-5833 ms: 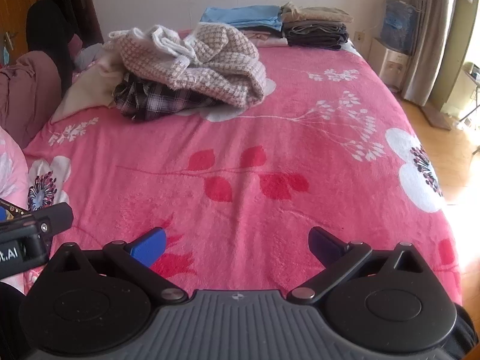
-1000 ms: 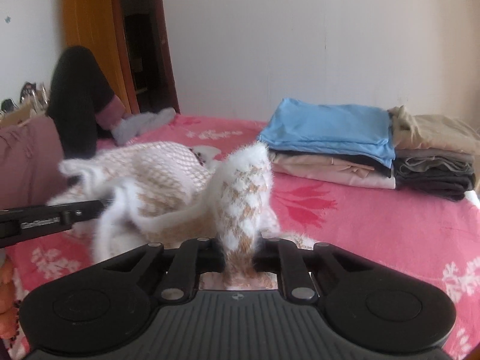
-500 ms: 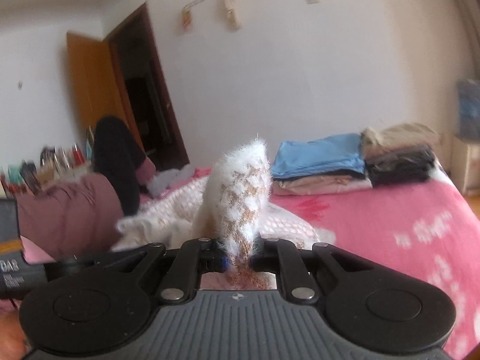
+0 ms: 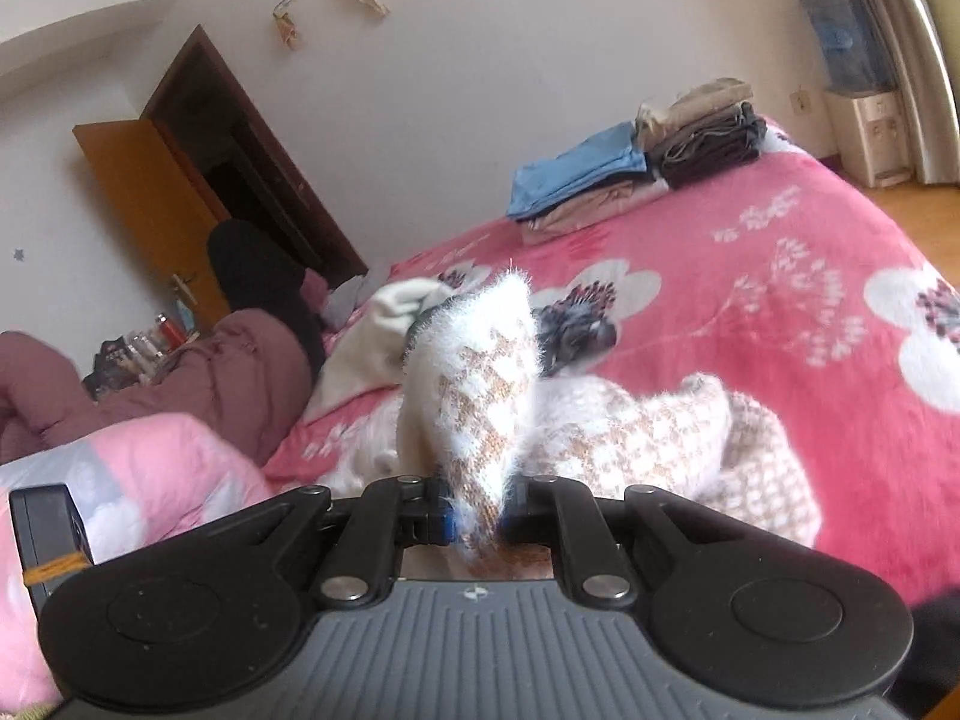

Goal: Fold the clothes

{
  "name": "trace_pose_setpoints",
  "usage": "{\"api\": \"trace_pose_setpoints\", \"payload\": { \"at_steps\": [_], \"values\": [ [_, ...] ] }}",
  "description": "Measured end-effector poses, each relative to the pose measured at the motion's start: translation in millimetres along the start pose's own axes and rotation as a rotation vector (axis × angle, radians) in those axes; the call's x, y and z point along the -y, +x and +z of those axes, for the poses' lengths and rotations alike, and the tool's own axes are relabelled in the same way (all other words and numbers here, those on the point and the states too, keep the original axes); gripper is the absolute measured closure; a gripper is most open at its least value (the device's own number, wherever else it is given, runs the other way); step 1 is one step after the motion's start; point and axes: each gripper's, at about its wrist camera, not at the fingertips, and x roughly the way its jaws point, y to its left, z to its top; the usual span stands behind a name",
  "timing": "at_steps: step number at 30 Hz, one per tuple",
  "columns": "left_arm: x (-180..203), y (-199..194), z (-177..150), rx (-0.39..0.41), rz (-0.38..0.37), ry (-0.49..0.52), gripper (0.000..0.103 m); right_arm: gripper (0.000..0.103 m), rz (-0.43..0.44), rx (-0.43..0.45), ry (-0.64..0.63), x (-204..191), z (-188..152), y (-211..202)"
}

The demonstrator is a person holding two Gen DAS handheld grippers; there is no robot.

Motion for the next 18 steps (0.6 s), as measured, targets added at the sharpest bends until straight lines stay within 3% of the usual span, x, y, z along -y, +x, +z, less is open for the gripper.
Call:
{"api": "trace_pose_setpoints", "payload": {
  "at_steps": [6, 11, 15, 18],
  "values": [
    [-2.5, 7.1, -13.1, -0.045, 0.019, 0.041, 0.085, 0.089, -0.054, -0.019, 0.053, 20.7, 1.3, 3.9],
    [-15.3, -2.6, -19.4, -0.095, 0.005, 0.027, 0.077, 0.089, -0.212, -0.085, -0.005, 45.4, -11.4, 28.4],
    [-25.7, -27.2, -21.2, -0.038, 0.010, 0.057, 0.073, 0.087, -0.309, -0.116, -0.062, 59.9, -20.5, 46.3],
    [-33.2, -49.6, -14.7, 0.065, 0.025, 0.095, 0.058, 0.079, -0.322, -0.136, -0.067, 63.9, -16.0, 47.6]
  ]
}}
